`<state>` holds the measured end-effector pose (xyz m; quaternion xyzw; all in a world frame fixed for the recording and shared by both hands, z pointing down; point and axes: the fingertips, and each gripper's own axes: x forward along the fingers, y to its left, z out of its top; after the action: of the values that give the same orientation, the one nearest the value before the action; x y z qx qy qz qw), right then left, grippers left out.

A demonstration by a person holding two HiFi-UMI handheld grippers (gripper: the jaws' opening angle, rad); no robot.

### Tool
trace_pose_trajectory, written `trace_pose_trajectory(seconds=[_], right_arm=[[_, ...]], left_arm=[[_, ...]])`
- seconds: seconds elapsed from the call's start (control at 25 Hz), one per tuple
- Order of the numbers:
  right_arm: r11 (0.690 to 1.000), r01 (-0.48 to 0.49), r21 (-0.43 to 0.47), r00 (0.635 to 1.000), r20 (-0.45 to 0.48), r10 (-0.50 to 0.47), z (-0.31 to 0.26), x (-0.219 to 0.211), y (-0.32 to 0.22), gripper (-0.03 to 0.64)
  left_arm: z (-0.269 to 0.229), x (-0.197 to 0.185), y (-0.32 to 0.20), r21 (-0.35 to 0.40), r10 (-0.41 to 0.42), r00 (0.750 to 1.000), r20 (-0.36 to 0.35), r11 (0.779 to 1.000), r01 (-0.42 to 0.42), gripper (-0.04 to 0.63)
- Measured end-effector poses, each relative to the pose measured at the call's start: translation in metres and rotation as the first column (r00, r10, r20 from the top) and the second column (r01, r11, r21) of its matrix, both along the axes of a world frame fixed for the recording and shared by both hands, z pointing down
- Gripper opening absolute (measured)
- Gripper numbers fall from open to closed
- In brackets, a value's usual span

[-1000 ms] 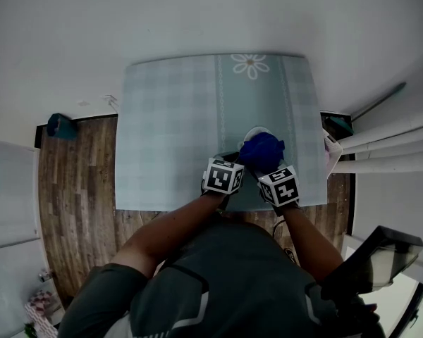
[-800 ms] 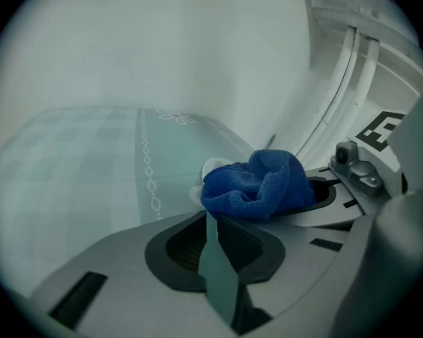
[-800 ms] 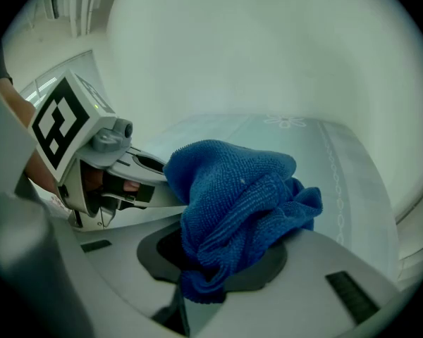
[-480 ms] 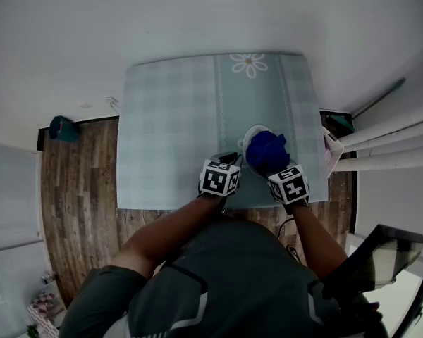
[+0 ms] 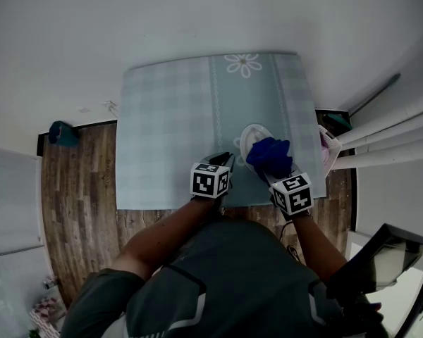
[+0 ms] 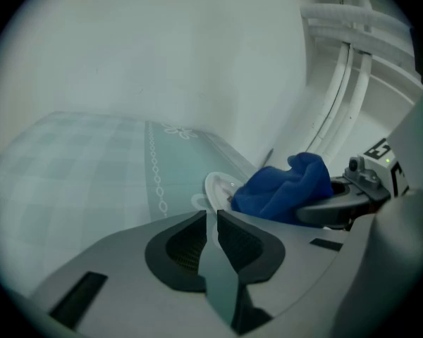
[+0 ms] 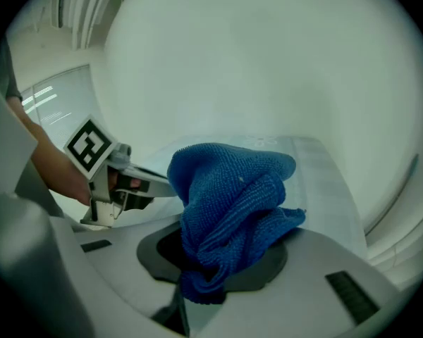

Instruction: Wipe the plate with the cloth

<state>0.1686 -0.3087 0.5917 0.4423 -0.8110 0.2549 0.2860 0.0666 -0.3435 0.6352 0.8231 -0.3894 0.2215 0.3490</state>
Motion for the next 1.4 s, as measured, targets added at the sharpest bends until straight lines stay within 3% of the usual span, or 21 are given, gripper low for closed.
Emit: trace_pose_trajectory(seconds=[0.12, 0.32, 0.72, 0.96, 1.16, 1.4], right_arm=[[0.998, 0.058, -0.026, 0.998, 0.003, -0.058, 0.015, -0.026, 0.013, 0.100], [0.999, 0.032, 0.000, 0.999, -0.003, -0.032, 0.030, -0.008, 0.013, 0.100], [0.981, -0.192, 0.039, 0.980, 0.066, 0.190, 0.014, 0.060, 0.003, 0.100], [0.967, -0.220, 0.126, 0.968, 0.154, 0.200, -0.031, 0.059, 0.009, 0.100], [0.954, -0.226, 0.196, 0.959, 0.215, 0.183, -0.068, 0.054, 0.025, 0.100], [0.937, -0.260, 0.235, 0.939, 0.287, 0.189, -0.106, 0.058, 0.049, 0.100]], left_arm=[[-0.006, -0.004, 0.002, 0.010, -0.020, 0.999, -0.029, 1.000, 0.020, 0.057], [-0.019, -0.004, 0.010, 0.050, 0.011, 0.999, -0.048, 0.999, -0.009, 0.057], [-0.056, -0.015, 0.014, 0.167, 0.012, 0.996, -0.087, 0.986, 0.003, 0.041], [-0.093, -0.019, 0.021, 0.265, 0.029, 0.990, -0.135, 0.964, 0.008, 0.011], [-0.126, -0.014, 0.038, 0.368, 0.085, 0.989, -0.121, 0.929, -0.035, 0.011], [-0.158, -0.020, 0.070, 0.411, 0.060, 0.987, -0.150, 0.912, 0.007, 0.011]])
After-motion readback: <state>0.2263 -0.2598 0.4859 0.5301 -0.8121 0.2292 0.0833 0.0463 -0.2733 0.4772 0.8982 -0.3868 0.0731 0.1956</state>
